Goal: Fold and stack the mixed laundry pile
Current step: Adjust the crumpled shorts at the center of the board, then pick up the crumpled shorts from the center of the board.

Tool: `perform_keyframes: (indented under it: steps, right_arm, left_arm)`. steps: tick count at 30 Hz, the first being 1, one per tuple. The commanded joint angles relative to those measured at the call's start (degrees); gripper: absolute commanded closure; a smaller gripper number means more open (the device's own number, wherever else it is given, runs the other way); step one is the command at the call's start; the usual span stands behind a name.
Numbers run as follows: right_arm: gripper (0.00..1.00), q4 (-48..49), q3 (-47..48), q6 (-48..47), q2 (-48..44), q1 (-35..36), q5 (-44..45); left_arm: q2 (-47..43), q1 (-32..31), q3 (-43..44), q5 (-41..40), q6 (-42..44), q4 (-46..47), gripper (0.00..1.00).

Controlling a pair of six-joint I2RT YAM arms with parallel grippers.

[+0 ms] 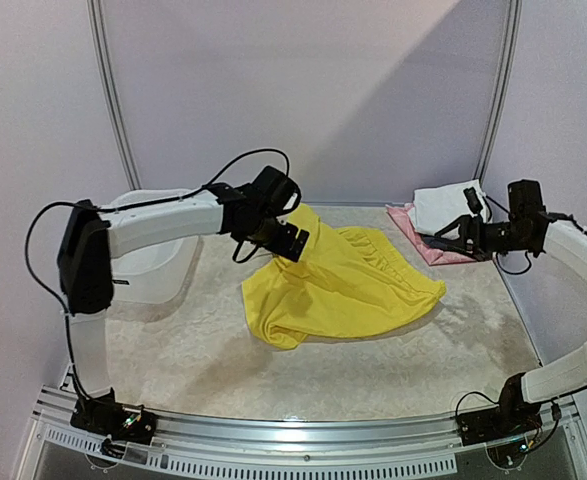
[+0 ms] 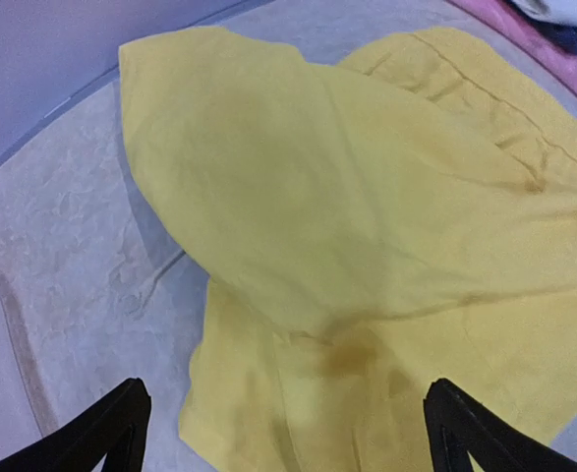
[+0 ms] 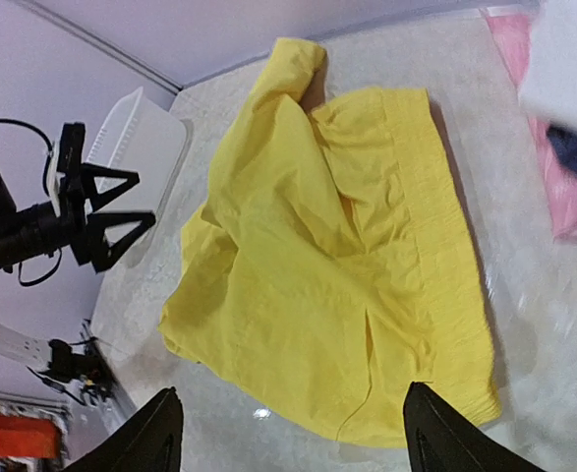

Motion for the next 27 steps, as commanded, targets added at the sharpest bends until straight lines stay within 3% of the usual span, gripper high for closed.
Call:
perform_keyframes:
  steps: [1,4,5,7,9,12,15,20,27]
  right_arm:
    - [0.21,-21.75,13.67,-23.18,2.74,0.13,-1.96]
    - [0.26,-31.88,17.84,-50.55,5.71,0.61,1.89]
    - [0.29,-33.90,18.06,-55.38,6.72,0.73,4.20]
    - [0.39,-37.05,16.82,-73.66,8.02,0.83,9.05]
    - [0.44,-36.25,13.87,-85.86,8.43,0.90,13.80]
    - [0.43,-31.81,9.82,-96.89,8.02,3.23,19.94]
    - [0.41,-26.19,6.49,-102.72,7.95,7.70,28.16]
    - [0.35,-17.28,2.14,-109.64,7.49,12.09,34.08]
    - [0.34,-4.03,-1.58,-113.45,14.79,13.64,42.34]
  left_arm:
    - [-17.53,-3.57,-15.49,-3.39,2.73,9.07,0.00]
    - [-23.72,-3.52,-25.18,-0.84,0.14,12.31,0.00]
    - [-25.23,-3.52,-27.38,0.51,0.31,12.42,0.01]
    - [-28.04,-3.61,-32.48,1.12,-0.31,13.33,0.03]
    - [-30.56,-3.61,-35.61,0.50,-1.09,13.34,0.09]
    - [-32.39,-4.40,-38.27,1.02,0.47,12.08,0.13]
    - [-32.83,-6.40,-38.94,0.19,2.09,8.77,0.15]
    - [-34.39,-8.79,-40.99,-0.73,1.87,6.25,0.15]
    - [-35.27,-10.82,-42.54,-0.35,0.66,3.58,0.15]
